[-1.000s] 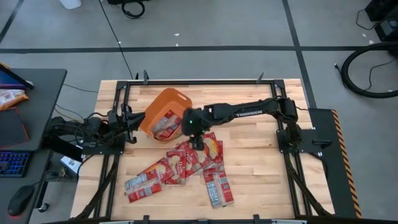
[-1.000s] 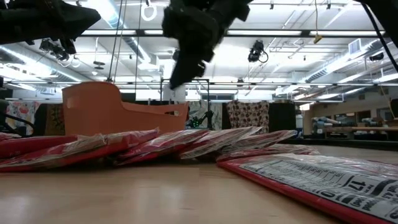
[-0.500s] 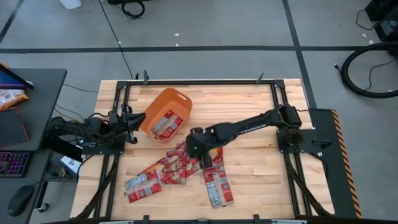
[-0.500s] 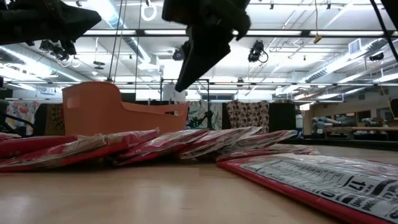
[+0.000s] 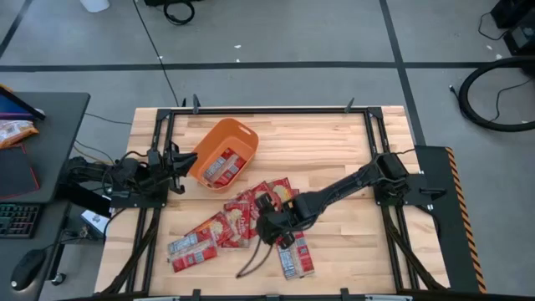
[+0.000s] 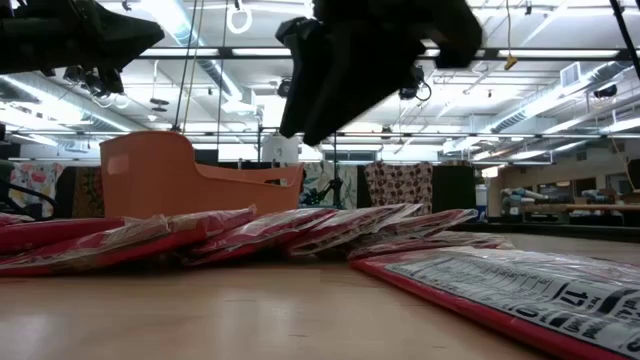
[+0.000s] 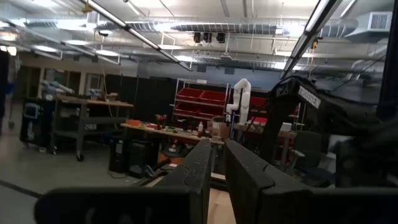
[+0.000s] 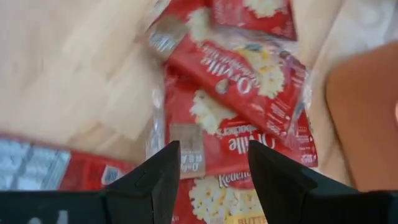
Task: Sort popcorn bags into baskets
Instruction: Put the red popcorn bag into the orange bin
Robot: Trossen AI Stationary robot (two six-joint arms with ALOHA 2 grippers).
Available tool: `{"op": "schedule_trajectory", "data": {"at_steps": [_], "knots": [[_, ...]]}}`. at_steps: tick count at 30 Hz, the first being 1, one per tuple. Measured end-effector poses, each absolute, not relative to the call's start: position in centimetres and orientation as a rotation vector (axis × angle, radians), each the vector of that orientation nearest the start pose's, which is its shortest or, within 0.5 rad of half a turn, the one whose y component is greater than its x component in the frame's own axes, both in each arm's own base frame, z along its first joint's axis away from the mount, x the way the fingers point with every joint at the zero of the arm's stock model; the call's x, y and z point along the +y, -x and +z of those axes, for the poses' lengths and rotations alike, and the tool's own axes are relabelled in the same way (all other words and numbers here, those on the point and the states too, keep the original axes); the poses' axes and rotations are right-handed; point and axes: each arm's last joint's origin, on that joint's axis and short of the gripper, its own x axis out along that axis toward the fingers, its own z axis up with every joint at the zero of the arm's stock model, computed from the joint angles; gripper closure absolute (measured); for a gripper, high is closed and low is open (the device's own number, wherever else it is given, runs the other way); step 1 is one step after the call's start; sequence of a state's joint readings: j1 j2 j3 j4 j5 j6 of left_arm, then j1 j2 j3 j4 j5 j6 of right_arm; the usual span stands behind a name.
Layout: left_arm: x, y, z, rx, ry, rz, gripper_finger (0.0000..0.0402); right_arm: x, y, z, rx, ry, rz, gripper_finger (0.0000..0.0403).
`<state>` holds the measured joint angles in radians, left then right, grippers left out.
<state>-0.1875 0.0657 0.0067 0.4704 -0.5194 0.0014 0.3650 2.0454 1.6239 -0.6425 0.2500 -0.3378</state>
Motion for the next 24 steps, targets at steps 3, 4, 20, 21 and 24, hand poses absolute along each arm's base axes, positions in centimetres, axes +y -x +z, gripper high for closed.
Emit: {"op": "schedule_trajectory", "data": {"at_steps": [3, 4, 20, 21, 24], "knots": [[-0.3, -9.2, 20.1, -0.369, 0.191, 0.317, 0.0353, 15.5, -41.4, 20.3, 0.919, 0.704, 0.3, 0.021], [-0.3, -9.2, 20.0, -0.365, 0.209, 0.313, 0.0353, 15.6, -41.4, 20.0, 0.913, 0.724, 0.311, 0.021], [-0.3, -9.3, 20.0, -0.389, 0.407, 0.277, 0.0353, 16.1, -44.8, 16.7, 0.755, 0.797, 0.417, 0.021], [-0.3, -9.3, 19.9, -0.386, 0.406, 0.278, 0.0353, 16.3, -45.1, 16.7, 0.761, 0.802, 0.421, 0.021], [-0.3, -9.3, 19.9, -0.384, 0.405, 0.278, 0.0353, 16.5, -45.7, 16.3, 0.779, 0.848, 0.442, 0.021]]}}
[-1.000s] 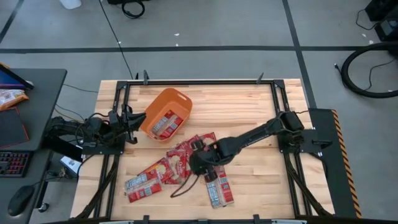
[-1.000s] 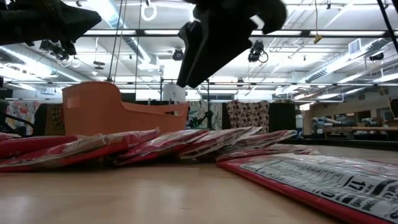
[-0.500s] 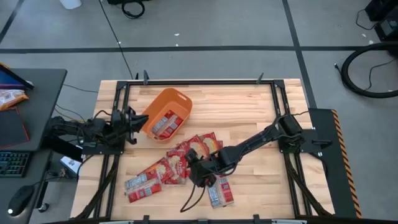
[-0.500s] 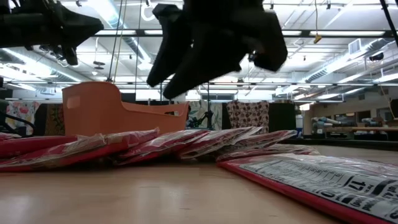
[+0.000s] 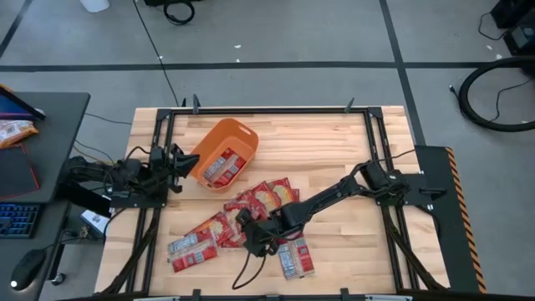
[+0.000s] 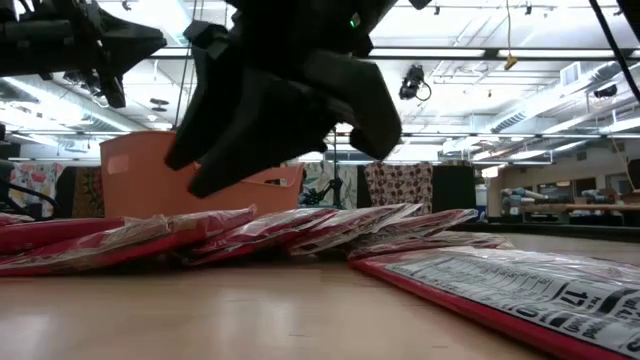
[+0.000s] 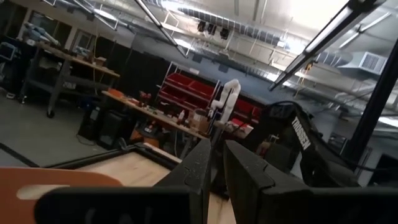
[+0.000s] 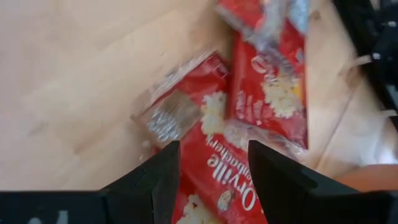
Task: Sort popcorn bags into baskets
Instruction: Put the red popcorn bag into the orange bin
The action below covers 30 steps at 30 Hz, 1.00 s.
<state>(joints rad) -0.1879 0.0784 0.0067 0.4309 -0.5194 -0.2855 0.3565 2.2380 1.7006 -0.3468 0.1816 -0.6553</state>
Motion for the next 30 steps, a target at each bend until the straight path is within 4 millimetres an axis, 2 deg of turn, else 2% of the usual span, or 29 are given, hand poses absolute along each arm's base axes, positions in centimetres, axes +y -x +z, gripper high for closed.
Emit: {"op": "schedule_trajectory", "data": {"at_steps": [7, 12, 19, 25, 30], "knots": [[-0.3, -9.4, 19.9, -0.382, 0.405, 0.278, 0.0353, 16.0, -46.0, 15.7, 0.801, 0.893, 0.491, 0.0212], [-0.3, -9.4, 19.9, -0.382, 0.404, 0.278, 0.0353, 15.4, -46.0, 15.5, 0.825, 0.937, 0.52, 0.0229], [-0.3, -9.4, 19.9, -0.381, 0.404, 0.278, 0.0353, 14.8, -46.4, 13.9, 0.825, 1.013, 0.577, 0.0247], [-0.3, -9.4, 19.9, -0.38, 0.404, 0.279, 0.0353, 14.7, -46.7, 13.4, 0.82, 0.991, 0.556, 0.0251], [-0.3, -9.4, 19.8, -0.374, 0.4, 0.279, 0.0353, 14.3, -46.8, 13.4, 0.834, 0.944, 0.536, 0.0302]]}}
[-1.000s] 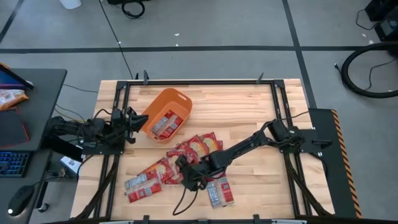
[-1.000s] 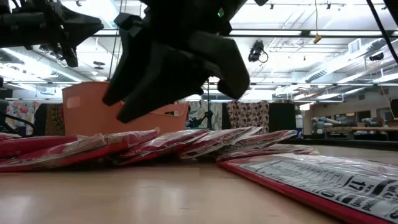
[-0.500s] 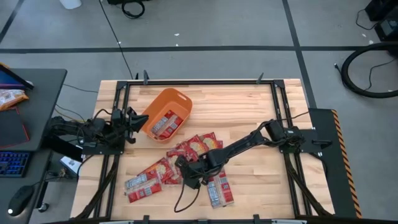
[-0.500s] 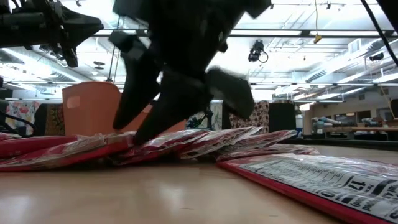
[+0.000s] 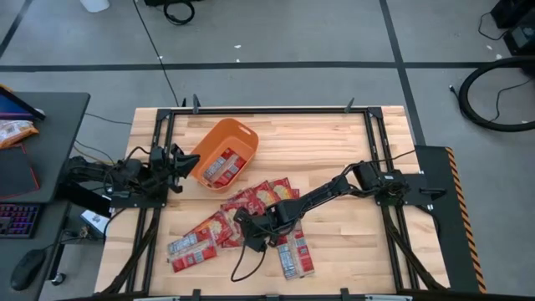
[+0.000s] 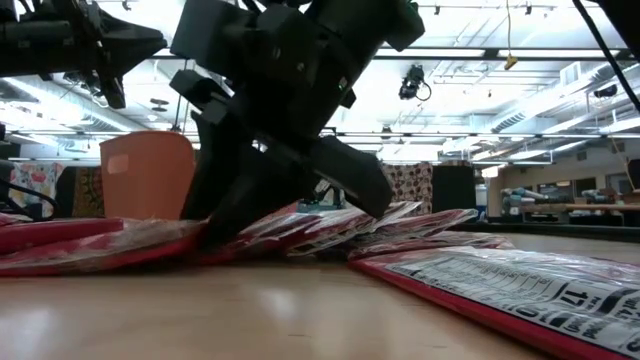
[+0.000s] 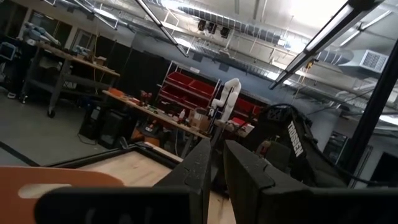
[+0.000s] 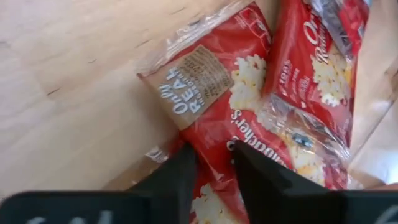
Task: Sort popcorn bags into baskets
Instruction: Put the red popcorn bag into the orange bin
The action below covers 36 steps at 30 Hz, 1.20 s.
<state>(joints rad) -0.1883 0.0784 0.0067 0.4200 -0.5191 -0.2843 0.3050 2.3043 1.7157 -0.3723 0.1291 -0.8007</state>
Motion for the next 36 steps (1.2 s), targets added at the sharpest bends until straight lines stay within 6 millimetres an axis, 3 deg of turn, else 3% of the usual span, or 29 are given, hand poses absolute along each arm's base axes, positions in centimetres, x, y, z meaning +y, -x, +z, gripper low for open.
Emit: {"op": "schedule_trajectory", "data": {"at_steps": [6, 11, 17, 28, 36], "knots": [[-0.3, -9.4, 19.8, -0.374, 0.401, 0.279, 0.0353, 14.3, -46.8, 13.5, 0.842, 0.923, 0.482, 0.0387], [-0.3, -9.4, 19.8, -0.374, 0.401, 0.28, 0.0353, 14.6, -46.6, 13.7, 0.874, 0.978, 0.397, 0.0374], [-0.3, -9.4, 19.8, -0.367, 0.398, 0.281, 0.0353, 14.4, -45.7, 16.8, 0.887, 1.016, 0.303, 0.0381], [-0.3, -9.4, 19.8, -0.367, 0.398, 0.281, 0.0353, 11.1, -44.7, 23.3, 0.851, 0.999, 0.048, 0.0383], [-0.3, -9.4, 19.8, -0.367, 0.398, 0.281, 0.0353, 8.6, -45.0, 24.1, 0.868, 0.975, -0.019, 0.0382]]}}
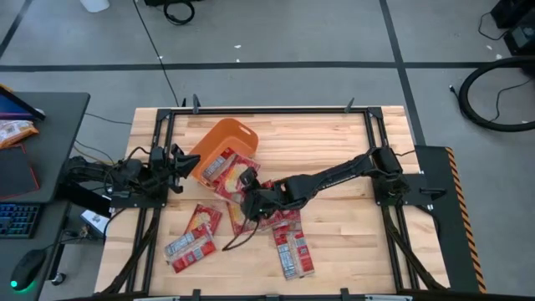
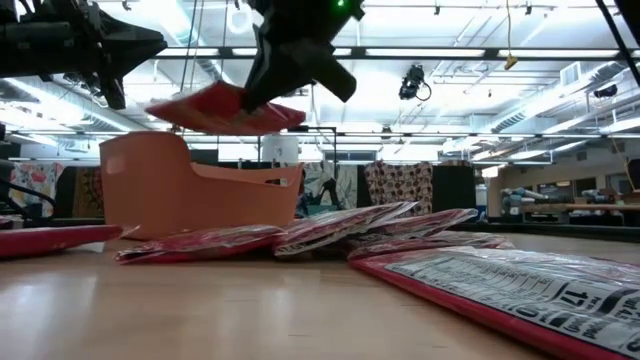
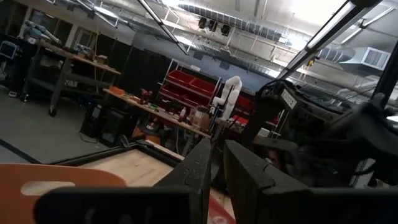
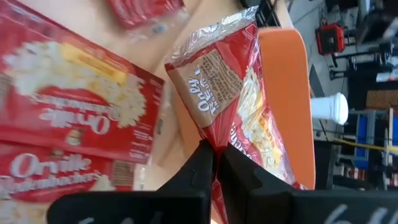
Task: Sort popcorn bags into baskets
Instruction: Put the red popcorn bag into the orange bin
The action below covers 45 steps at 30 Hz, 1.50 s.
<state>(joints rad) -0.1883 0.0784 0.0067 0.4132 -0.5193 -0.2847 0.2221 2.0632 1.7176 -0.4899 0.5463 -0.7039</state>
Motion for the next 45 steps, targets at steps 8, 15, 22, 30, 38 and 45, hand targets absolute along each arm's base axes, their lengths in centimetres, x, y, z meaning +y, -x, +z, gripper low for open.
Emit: {"op": "schedule_trajectory", "data": {"at_steps": [8, 15, 22, 30, 38, 45], "knots": [[-0.3, -9.4, 19.8, -0.366, 0.391, 0.282, 0.0353, 4.3, -46.4, 24.5, 0.809, 0.884, -0.06, 0.0382], [-0.3, -9.4, 19.8, -0.366, 0.392, 0.282, 0.0353, 0.1, -47.7, 24.1, 0.712, 0.773, -0.001, 0.0382], [-0.3, -9.4, 19.7, -0.363, 0.39, 0.283, 0.0353, -3.6, -49.0, 21.5, 0.705, 0.659, -0.088, 0.0346], [-0.3, -9.4, 19.7, -0.357, 0.387, 0.284, 0.0353, -2.0, -48.4, 22.4, 0.732, 0.638, -0.095, 0.0263], [-0.3, -9.4, 19.7, -0.356, 0.386, 0.284, 0.0353, 4.3, -46.9, 25.1, 0.684, 0.627, 0.005, 0.0246], [-0.3, -9.5, 19.6, -0.35, 0.382, 0.285, 0.0353, 8.3, -45.2, 23.2, 0.845, 0.538, 0.18, 0.0245]]}}
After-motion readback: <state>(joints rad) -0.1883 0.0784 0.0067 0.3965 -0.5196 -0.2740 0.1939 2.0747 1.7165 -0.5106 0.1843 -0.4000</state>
